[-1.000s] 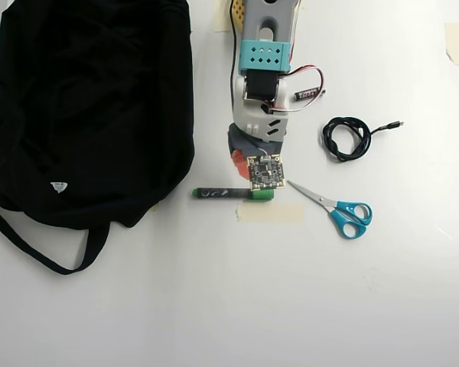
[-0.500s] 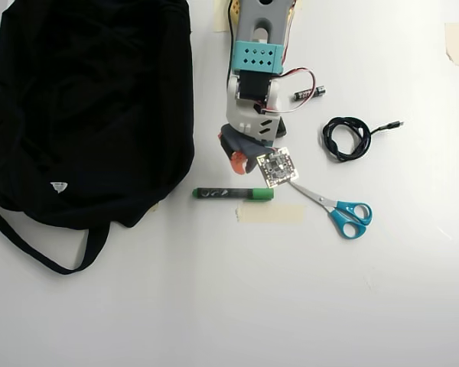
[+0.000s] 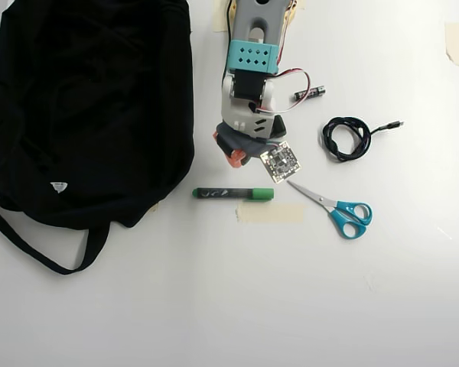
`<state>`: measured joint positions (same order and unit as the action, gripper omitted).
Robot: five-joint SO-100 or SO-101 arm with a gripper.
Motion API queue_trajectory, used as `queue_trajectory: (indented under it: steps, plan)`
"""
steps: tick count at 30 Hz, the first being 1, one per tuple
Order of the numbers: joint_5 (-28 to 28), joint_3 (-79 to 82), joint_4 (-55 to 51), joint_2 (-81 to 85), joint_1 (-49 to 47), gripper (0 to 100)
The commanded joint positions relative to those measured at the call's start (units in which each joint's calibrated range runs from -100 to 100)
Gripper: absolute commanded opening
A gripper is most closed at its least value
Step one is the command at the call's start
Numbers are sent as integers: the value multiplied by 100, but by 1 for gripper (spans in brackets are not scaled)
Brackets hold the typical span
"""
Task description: Put the green marker into the black bag
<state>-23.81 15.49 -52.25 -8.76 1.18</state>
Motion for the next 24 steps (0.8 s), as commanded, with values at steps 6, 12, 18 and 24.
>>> queue_trajectory:
  steps: [6,12,18,24]
  plan:
    - [-493,-659,-468,38,197,2]
    - [-718,-785,-459,-211,204,3]
    - [-786,-1405,-468,-726,32,3]
    - [-970,-1854,-907,-933,-155,3]
